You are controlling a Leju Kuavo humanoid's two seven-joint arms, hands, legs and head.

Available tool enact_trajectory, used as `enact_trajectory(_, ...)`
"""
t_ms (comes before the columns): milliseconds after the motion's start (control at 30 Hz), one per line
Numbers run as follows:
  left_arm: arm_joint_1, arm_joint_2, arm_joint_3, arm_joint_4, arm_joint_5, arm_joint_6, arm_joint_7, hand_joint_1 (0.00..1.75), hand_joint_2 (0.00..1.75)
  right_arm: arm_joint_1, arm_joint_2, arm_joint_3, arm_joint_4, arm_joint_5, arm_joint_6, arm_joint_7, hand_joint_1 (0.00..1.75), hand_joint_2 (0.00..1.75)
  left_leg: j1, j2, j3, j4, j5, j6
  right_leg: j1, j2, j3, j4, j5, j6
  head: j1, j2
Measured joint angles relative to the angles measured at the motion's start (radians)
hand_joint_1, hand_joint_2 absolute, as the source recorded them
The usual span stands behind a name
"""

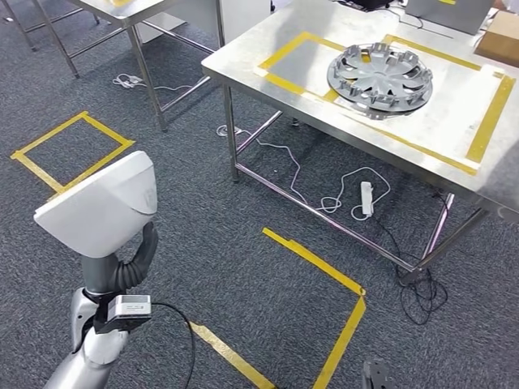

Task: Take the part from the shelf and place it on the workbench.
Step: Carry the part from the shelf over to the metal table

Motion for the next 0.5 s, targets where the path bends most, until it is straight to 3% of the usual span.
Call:
enact_trajectory(33,0.000,-0.001,0.000,0.001,0.000,0.000,0.000,1.75,1.75,0.000,0.000,0.000,0.000,0.000,0.000,0.000,0.00,0.00,0.001,0.000,0.001,0.000,0.000,-0.001,-0.001,-0.001,0.010,-0.023,0.023,0.001,0.000,0.000)
enact_trajectory(100,0.000,-0.002,0.000,0.001,0.000,0.000,0.000,1.75,1.75,-0.002,-0.001,0.000,0.000,0.000,-0.001,0.001,0.00,0.00,0.002,0.000,0.004,0.001,-0.003,-0.005,-0.004,-0.006,0.075,-0.160,0.093,0.001,0.000,0.000)
enact_trajectory(167,-0.002,-0.002,0.000,0.001,0.000,0.000,0.000,1.75,1.75,-0.006,-0.002,0.002,0.001,0.002,-0.001,0.003,0.00,0.00,-0.001,0.000,0.002,0.006,-0.005,-0.015,-0.002,-0.009,0.133,-0.270,0.125,-0.005,0.000,0.000)
enact_trajectory(267,-0.002,-0.002,-0.001,0.003,0.005,0.000,-0.005,1.75,1.75,-0.008,-0.002,0.005,0.003,0.002,0.000,0.007,0.00,0.00,-0.002,0.000,-0.001,0.008,-0.005,-0.032,0.001,-0.007,0.143,-0.287,0.125,-0.023,-0.001,0.000)
enact_trajectory(333,-0.003,-0.002,-0.002,0.004,0.009,0.000,-0.010,1.75,1.75,-0.008,-0.002,0.005,0.005,0.001,0.000,0.007,0.00,0.00,0.000,-0.001,-0.010,0.033,-0.026,-0.041,-0.001,-0.007,0.145,-0.291,0.127,-0.037,-0.004,0.000)
enact_trajectory(367,-0.004,-0.002,-0.002,0.004,0.010,0.000,-0.012,1.75,1.75,-0.009,-0.002,0.005,0.006,0.000,0.000,0.007,0.00,0.00,0.001,-0.002,-0.026,0.072,-0.051,-0.045,-0.003,-0.007,0.146,-0.293,0.129,-0.043,-0.006,0.000)
enact_trajectory(433,-0.002,-0.002,-0.002,0.007,0.012,0.000,-0.016,1.75,1.75,-0.011,-0.003,0.005,0.007,-0.002,0.000,0.006,0.00,0.00,0.002,-0.003,-0.084,0.202,-0.114,-0.050,0.000,-0.007,0.146,-0.293,0.128,-0.050,-0.010,0.000)
enact_trajectory(500,0.000,-0.002,-0.002,0.012,0.016,0.000,-0.018,1.75,1.75,-0.010,-0.003,0.005,0.009,-0.005,0.000,0.006,0.00,0.00,0.002,-0.003,-0.127,0.295,-0.139,-0.049,0.003,-0.006,0.146,-0.293,0.126,-0.053,-0.010,0.000)
